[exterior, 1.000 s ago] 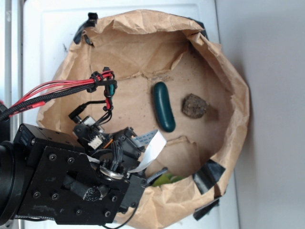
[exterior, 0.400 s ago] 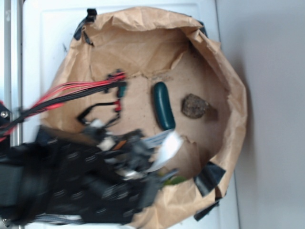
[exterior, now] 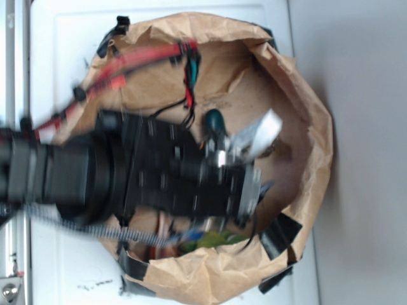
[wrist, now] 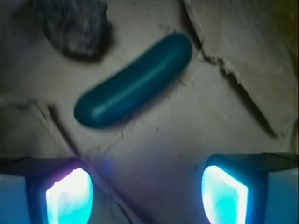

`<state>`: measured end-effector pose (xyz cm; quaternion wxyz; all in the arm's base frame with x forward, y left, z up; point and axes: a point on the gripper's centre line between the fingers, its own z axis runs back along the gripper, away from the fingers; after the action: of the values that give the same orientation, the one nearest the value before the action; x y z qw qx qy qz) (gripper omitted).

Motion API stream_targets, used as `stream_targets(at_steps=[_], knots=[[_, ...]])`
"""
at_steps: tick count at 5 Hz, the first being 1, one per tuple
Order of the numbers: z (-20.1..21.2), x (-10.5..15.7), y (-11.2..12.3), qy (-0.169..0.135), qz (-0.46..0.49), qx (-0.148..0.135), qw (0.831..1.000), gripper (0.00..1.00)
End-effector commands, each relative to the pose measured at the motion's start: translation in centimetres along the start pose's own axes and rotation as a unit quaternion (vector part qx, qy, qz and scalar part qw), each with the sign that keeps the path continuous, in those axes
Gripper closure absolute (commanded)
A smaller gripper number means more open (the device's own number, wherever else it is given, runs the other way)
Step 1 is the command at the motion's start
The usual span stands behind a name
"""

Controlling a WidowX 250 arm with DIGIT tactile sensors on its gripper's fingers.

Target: Grab the plastic pickle.

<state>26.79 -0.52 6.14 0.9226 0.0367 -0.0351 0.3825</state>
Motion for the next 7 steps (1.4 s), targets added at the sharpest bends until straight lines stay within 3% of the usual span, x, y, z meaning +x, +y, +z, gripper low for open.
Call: stream_targets(at_steps=[1,2,3,6,7], knots=[[6.1,2.8,1.9,0.025,0.021,-0.093,0.995,0.0],[6.5,3.3,1.8,0.028,0.042,-0.094,0.994,0.0],[5.0,2.4,1.3,0.008,0.107,-0.081,0.991,0.0],[0.1,-0.9,0.0,-0.064,0.074,-0.026,0.995,0.0],[-1.0,-0.7,-0.5,-0.066,0.086,-0.009,0.994,0.0]])
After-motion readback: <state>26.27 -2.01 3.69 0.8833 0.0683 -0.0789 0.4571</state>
